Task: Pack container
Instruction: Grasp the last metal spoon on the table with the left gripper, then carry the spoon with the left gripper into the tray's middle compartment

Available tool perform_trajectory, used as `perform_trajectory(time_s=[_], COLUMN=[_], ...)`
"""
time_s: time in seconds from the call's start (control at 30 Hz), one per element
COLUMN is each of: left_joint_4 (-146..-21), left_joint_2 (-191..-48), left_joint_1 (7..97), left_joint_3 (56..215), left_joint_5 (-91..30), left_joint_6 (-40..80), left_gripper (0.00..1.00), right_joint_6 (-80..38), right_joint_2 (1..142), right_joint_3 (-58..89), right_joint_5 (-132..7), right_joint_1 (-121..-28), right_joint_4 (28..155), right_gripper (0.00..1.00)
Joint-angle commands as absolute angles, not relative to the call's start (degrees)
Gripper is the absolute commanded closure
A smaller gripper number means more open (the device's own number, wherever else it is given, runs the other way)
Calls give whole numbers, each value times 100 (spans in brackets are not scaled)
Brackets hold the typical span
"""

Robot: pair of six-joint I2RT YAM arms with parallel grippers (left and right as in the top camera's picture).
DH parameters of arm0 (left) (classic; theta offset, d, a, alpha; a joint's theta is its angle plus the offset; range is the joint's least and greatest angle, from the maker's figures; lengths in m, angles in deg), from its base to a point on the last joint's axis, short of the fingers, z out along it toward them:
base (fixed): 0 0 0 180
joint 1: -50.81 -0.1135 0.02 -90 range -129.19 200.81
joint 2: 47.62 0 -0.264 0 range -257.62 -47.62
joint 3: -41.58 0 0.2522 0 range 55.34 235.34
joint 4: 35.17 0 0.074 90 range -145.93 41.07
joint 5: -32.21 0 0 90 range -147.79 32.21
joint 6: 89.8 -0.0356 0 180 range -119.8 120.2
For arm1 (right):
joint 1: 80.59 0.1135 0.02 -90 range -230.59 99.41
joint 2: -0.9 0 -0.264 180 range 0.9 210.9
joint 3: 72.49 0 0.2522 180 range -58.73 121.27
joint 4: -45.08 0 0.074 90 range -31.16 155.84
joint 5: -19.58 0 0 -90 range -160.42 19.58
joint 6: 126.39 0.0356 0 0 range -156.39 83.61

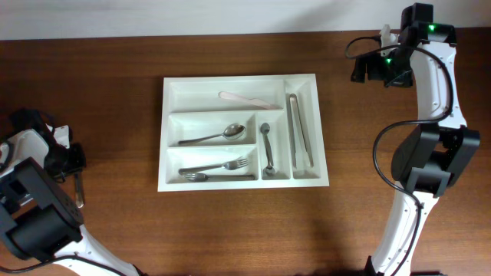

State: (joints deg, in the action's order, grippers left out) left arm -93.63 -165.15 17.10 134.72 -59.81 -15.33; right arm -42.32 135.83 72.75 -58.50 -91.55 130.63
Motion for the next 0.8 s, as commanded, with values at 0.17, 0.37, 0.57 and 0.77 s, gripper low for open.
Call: perform_trajectory(time_s=[0.17,0.37,0.57,0.77], left_joint_4=[-9346,-9350,-9353,-9348], left_joint_2=[-16428,-16264,-15645,-14902], left_joint_1=[1727,1738,1944,2650], left_joint_3=[13413,13596,13983,14202], left_joint_5=[-6038,-6035,-6014,-6014], left_joint_6=[-1640,-1643,-1789,-2607], left_gripper=[98,98,98,98], right_joint_6=[-4189,-4189,-4186,-4186], right_joint_2=[13308,13308,13308,13308], right_joint_3=[7413,7413,7413,7413], right_joint_5=[-5841,-5841,-5841,-5841], right_joint_1=[-9188,-9188,-9188,-9188], right_joint_4=[13063,13061,13063,13063], right_gripper=[1,1,1,1])
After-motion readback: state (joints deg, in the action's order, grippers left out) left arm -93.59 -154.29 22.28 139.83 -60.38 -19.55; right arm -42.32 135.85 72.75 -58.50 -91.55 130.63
